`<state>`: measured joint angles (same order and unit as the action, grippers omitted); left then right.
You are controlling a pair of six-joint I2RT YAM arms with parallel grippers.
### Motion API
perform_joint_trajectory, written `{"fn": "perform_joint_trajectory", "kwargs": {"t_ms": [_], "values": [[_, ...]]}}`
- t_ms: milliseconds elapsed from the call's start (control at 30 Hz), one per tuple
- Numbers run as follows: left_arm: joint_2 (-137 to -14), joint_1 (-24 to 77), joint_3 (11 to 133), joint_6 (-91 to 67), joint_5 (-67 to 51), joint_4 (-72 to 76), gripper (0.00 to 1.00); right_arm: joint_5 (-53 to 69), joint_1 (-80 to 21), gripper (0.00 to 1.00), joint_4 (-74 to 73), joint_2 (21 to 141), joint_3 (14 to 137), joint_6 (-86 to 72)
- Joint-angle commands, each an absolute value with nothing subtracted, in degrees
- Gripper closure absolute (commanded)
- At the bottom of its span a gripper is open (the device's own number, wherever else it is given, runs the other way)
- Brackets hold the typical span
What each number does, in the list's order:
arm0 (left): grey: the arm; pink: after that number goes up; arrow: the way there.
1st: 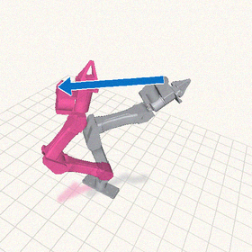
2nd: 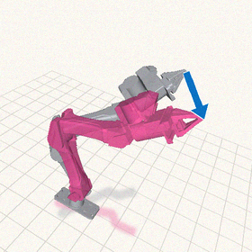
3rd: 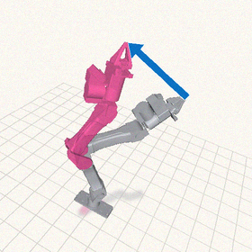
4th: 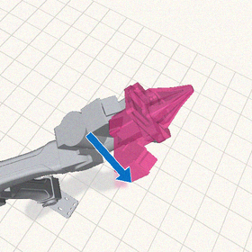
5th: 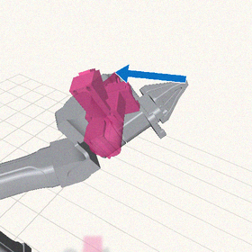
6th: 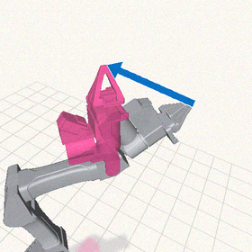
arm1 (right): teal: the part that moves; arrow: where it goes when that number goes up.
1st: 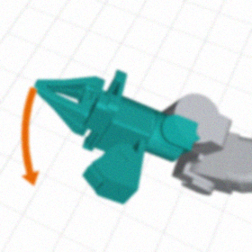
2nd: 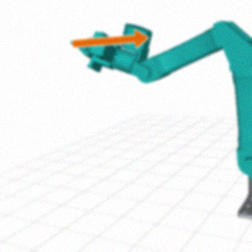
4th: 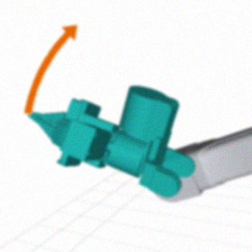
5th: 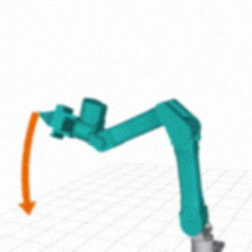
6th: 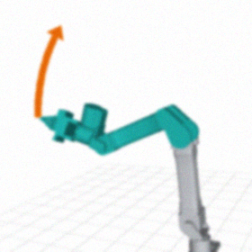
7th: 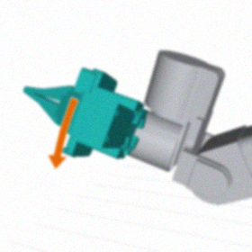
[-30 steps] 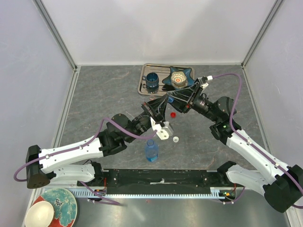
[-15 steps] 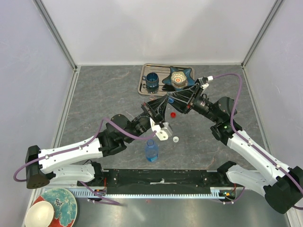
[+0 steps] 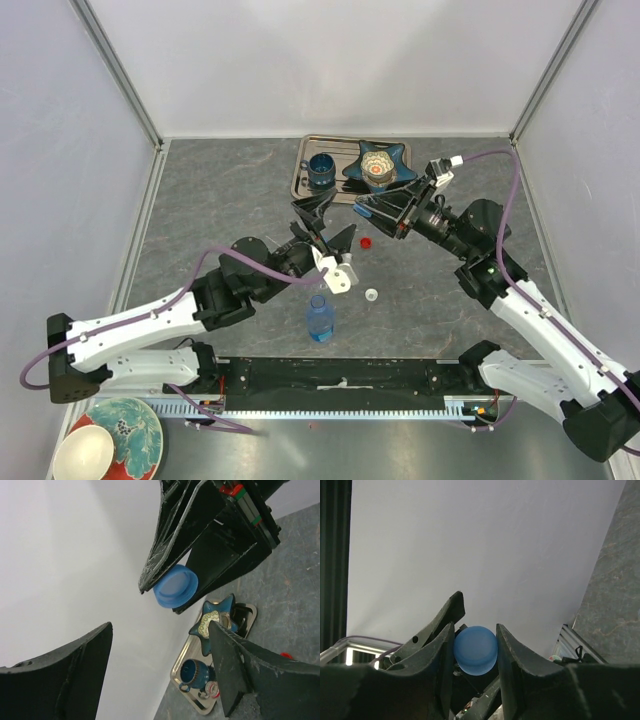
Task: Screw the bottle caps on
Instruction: Pick up the bottle cap from the center of the board, then pick up the plastic bottle at the center of the board.
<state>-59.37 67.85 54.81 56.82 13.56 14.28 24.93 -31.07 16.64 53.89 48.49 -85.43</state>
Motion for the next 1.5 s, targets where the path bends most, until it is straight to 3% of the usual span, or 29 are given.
{"fn": "perform_joint_trajectory", "kwargs": {"t_ms": [0, 167, 200, 267, 367, 467, 767, 1467], "values": [[-54.9, 67.5, 61.1, 50.7, 16.3, 3.6, 0.15, 21.9, -31.3, 0.89, 7.8, 52.5, 53.4, -76.7], [-55.4, 63.8, 75.0, 36.1, 11.0, -18.7, 0.01, 16.2, -31.3, 0.88, -6.6, 52.7, 60.5, -63.8], [-56.3, 62.9, 78.0, 31.2, 9.0, -30.3, 0.01, 15.3, -31.3, 0.88, -8.7, 52.8, 63.0, -62.2], [-58.7, 59.7, 85.3, 27.7, -0.6, -42.6, 0.01, 12.3, -31.3, 0.87, -14.0, 52.8, 65.7, -57.3], [-59.0, 55.0, 83.3, 25.4, -15.3, -55.7, 0.01, 8.9, -31.3, 0.87, -19.3, 52.6, 70.0, -53.9], [-52.2, 52.4, 72.3, 25.3, -24.7, -56.0, 0.00, 7.6, -31.3, 0.86, -21.9, 52.5, 72.3, -52.2], [-42.2, 52.4, 54.2, 18.6, -27.5, -40.0, 0.00, 5.7, -31.3, 0.84, -23.2, 50.5, 72.8, -53.3], [-52.0, 52.4, 48.2, 12.5, -31.3, -25.5, 0.00, 5.3, -31.3, 0.83, -23.2, 47.3, 71.5, -55.0]]}}
